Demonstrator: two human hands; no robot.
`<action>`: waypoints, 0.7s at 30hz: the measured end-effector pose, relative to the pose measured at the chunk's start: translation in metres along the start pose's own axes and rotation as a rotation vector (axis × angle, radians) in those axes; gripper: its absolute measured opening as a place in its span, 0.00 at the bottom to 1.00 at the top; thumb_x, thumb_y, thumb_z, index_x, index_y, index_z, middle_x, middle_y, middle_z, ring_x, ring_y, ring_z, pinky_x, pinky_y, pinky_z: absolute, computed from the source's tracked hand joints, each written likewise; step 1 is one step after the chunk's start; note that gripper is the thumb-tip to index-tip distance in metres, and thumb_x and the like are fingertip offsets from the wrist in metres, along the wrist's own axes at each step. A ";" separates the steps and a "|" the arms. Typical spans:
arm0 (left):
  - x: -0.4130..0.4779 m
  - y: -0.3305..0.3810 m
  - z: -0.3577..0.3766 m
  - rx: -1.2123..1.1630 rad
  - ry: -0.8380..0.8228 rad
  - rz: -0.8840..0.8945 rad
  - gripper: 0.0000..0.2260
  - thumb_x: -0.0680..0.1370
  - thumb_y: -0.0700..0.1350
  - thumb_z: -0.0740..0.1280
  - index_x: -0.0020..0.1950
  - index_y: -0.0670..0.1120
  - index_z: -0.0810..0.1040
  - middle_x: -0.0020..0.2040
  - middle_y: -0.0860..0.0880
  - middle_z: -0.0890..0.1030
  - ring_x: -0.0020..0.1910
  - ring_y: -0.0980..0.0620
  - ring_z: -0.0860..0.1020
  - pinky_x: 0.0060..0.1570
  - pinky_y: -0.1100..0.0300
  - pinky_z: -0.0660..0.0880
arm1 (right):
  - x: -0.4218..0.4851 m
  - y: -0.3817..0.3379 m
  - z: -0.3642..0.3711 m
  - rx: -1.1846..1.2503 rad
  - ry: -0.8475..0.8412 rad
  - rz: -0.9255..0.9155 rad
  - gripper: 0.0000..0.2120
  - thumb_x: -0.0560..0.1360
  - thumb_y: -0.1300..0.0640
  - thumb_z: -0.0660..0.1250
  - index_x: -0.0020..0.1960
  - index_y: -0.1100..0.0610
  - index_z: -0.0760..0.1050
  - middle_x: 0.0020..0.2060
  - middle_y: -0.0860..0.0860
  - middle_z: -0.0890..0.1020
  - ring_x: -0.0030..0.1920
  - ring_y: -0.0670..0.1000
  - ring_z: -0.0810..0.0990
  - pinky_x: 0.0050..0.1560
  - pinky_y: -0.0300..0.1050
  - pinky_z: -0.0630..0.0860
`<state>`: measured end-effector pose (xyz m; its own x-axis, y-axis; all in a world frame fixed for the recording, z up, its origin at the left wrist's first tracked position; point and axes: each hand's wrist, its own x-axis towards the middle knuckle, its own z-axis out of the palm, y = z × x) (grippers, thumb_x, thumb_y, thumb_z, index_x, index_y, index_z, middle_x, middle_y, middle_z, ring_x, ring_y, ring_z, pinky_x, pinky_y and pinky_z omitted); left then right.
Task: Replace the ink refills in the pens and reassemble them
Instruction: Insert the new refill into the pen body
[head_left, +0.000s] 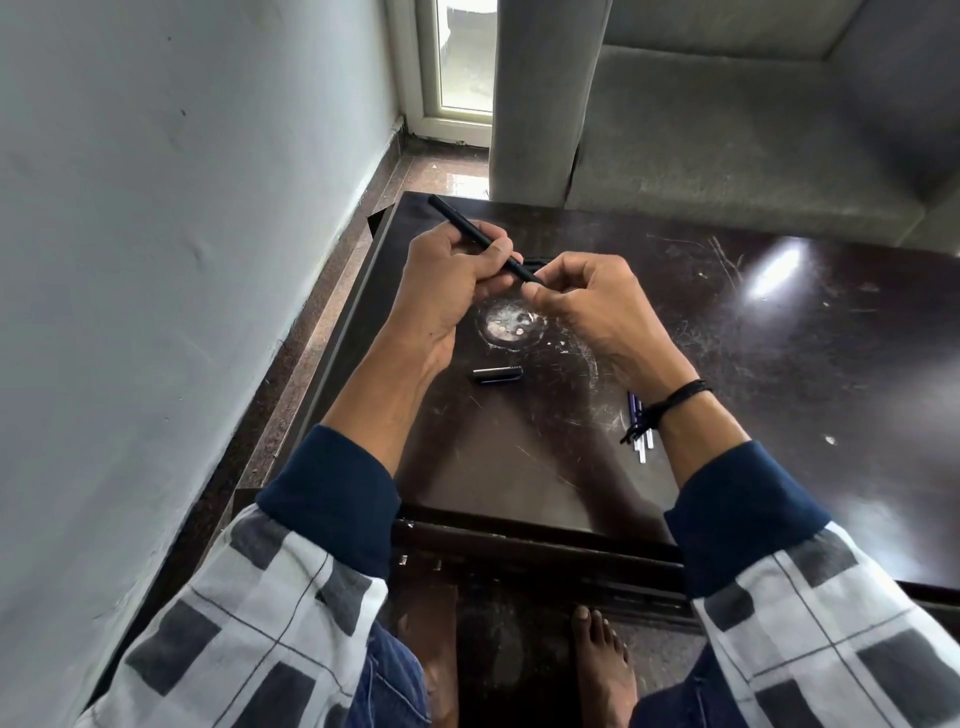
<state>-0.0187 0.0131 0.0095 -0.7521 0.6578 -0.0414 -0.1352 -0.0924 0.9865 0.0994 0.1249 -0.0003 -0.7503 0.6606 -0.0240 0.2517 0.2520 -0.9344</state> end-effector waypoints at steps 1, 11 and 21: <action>0.000 0.001 -0.001 0.005 0.004 0.000 0.04 0.78 0.35 0.69 0.48 0.42 0.80 0.42 0.46 0.85 0.49 0.49 0.86 0.48 0.59 0.82 | 0.000 0.000 0.000 0.007 -0.015 0.002 0.05 0.77 0.59 0.75 0.42 0.56 0.82 0.35 0.49 0.81 0.34 0.45 0.76 0.40 0.43 0.73; 0.000 0.000 -0.001 -0.020 0.010 -0.034 0.03 0.78 0.34 0.69 0.49 0.41 0.80 0.42 0.46 0.84 0.45 0.52 0.86 0.48 0.59 0.83 | 0.001 -0.001 0.002 0.002 0.028 -0.010 0.05 0.76 0.60 0.75 0.45 0.61 0.82 0.34 0.51 0.81 0.30 0.42 0.75 0.34 0.35 0.72; 0.002 -0.001 -0.003 -0.162 0.085 -0.114 0.03 0.78 0.35 0.69 0.46 0.42 0.80 0.47 0.41 0.83 0.53 0.44 0.84 0.48 0.59 0.82 | -0.005 0.000 -0.004 -0.324 0.073 0.082 0.20 0.70 0.38 0.78 0.40 0.55 0.81 0.34 0.47 0.84 0.37 0.47 0.82 0.42 0.47 0.78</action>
<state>-0.0222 0.0124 0.0079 -0.7768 0.6060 -0.1714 -0.3194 -0.1445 0.9365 0.1052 0.1248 0.0013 -0.6769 0.7338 -0.0583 0.4996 0.3999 -0.7684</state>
